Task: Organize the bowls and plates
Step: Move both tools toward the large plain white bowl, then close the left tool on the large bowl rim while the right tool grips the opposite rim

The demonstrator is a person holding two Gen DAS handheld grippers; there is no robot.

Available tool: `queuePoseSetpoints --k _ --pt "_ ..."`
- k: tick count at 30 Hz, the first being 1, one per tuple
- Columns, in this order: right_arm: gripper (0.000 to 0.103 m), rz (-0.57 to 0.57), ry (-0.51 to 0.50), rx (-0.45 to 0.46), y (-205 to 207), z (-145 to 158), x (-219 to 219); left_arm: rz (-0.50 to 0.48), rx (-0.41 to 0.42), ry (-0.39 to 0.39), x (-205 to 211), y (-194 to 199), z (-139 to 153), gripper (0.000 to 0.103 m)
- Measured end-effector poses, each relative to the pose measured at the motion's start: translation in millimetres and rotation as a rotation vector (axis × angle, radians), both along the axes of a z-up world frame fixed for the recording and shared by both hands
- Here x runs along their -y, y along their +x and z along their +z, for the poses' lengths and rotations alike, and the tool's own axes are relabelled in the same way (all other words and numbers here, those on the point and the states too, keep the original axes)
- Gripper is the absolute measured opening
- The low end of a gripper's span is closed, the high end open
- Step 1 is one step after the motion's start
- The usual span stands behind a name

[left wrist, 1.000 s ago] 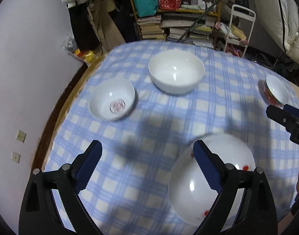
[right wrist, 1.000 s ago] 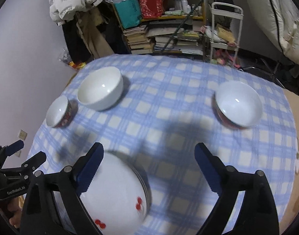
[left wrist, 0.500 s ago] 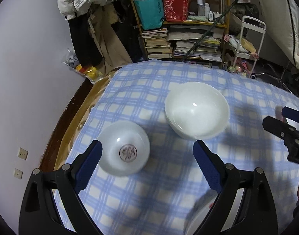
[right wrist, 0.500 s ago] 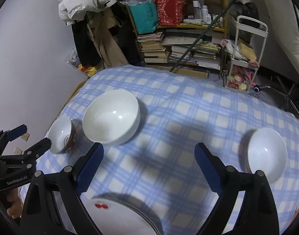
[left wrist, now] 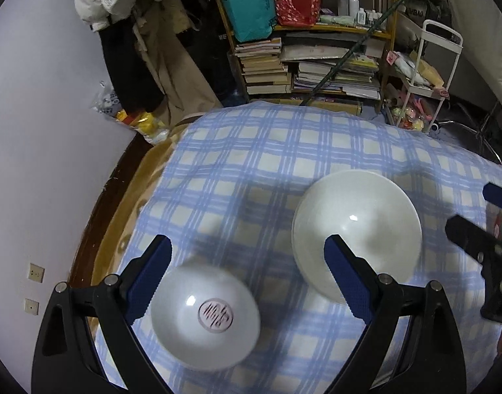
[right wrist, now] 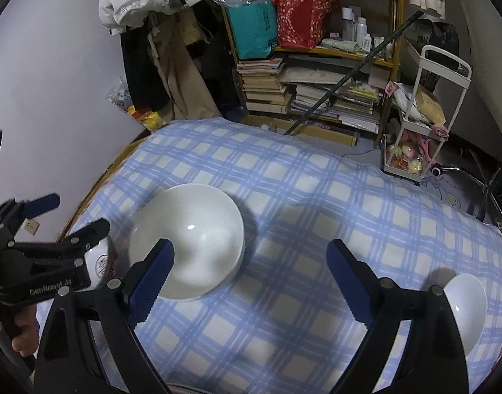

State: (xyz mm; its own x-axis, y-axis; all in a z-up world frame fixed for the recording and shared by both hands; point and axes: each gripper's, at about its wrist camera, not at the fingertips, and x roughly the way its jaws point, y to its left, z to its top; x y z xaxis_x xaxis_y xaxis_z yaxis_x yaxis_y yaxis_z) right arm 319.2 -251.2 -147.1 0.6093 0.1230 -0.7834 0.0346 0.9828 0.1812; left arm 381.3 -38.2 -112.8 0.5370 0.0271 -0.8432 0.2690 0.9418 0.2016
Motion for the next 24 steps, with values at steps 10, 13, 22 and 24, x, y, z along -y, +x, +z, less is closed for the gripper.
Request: queuePoseSetpoints --k 10,13,22,24 --pt "0.098 -0.004 -0.013 -0.108 26.3 -27.2 4.1 -0.001 -0.149 -0.06 15.6 33.1 -39.2 0.092" --pt "0.089 0.008 0.025 -0.159 32.6 -38.3 2.9 -0.011 -0.165 -0.05 19.5 34.1 -47.0 0.087" --pt "0.047 -0.035 0.103 -0.29 39.3 -70.5 2.1 -0.046 -0.178 -0.024 32.1 35.0 -54.7 0.067" --pt "0.04 -0.028 0.114 -0.29 39.7 -72.6 0.6 -0.046 -0.198 -0.025 34.1 37.0 -58.8 0.051"
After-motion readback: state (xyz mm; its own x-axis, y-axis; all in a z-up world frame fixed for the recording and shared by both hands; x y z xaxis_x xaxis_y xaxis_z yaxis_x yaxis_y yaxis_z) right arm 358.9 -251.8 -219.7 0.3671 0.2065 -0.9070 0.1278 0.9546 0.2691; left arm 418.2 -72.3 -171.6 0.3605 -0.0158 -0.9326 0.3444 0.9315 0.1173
